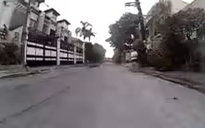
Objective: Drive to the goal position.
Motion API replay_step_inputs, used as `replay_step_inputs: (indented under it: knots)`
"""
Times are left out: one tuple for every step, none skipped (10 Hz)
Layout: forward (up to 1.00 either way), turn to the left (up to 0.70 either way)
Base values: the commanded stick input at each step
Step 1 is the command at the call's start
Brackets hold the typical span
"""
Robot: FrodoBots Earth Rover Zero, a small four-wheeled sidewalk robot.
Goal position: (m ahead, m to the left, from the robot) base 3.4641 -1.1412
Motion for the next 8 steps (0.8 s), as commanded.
replay_step_inputs:
  knots:
    - [1.00,0.00]
    - [1.00,0.00]
    - [1.00,0.00]
    - [1.00,0.00]
    - [1.00,0.00]
    - [1.00,0.00]
    - [1.00,0.00]
    - [1.00,0.00]
